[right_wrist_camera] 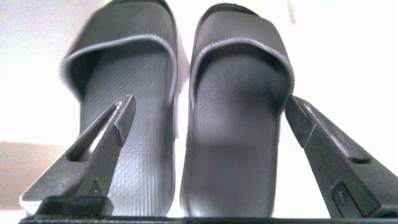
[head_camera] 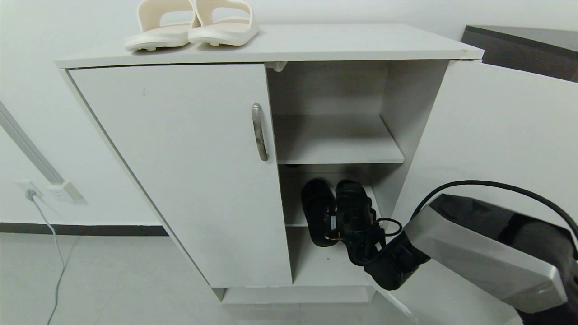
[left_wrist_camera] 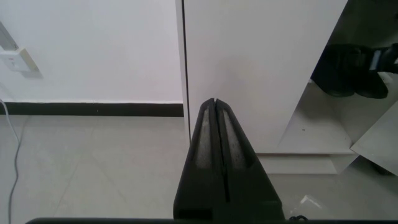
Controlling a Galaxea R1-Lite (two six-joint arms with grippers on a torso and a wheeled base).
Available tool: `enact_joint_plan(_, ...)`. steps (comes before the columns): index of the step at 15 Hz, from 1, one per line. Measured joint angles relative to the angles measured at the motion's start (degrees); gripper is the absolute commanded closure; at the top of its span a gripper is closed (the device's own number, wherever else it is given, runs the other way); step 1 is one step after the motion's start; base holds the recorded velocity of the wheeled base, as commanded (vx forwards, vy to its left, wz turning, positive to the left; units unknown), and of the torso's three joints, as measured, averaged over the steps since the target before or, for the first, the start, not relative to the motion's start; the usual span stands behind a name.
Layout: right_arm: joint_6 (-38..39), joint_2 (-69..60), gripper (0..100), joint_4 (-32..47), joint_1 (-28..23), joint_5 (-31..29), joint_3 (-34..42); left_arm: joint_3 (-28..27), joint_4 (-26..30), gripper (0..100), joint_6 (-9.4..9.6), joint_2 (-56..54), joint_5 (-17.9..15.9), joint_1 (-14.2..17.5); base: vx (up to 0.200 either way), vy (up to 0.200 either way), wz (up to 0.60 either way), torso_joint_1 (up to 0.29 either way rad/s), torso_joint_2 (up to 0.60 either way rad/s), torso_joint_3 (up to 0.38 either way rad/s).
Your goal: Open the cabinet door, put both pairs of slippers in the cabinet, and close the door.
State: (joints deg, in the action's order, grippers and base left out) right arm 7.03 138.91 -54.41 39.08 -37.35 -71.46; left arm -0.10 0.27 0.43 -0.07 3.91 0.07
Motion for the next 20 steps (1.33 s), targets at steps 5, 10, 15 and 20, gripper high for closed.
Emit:
enact_joint_plan(5,0.0,-11.1,0,-7.3,5.0,0.0,19.5,0.0,0.0,100,0.0,0.0,0.0,0.0,0.0,0.0,0.0,0.0,0.0,0.0)
enact_joint_plan(10,-0.5,-19.1,0,-9.4,8.6,3.8,30.3,0.0,0.0,100,-0.05,0.0,-0.1,0.0,0.0,0.0,0.0,0.0,0.0,0.0)
enact_joint_plan(15,-0.5,-20.4,0,-9.6,9.0,3.9,31.0,0.0,0.0,100,-0.02,0.0,-0.1,0.0,-0.2,0.0,0.0,0.005,0.0,0.005)
enact_joint_plan(20,-0.5,-20.7,0,-9.7,9.1,3.7,31.3,0.0,0.0,100,0.01,0.0,-0.1,0.0,0.0,0.0,0.0,0.0,0.0,0.0)
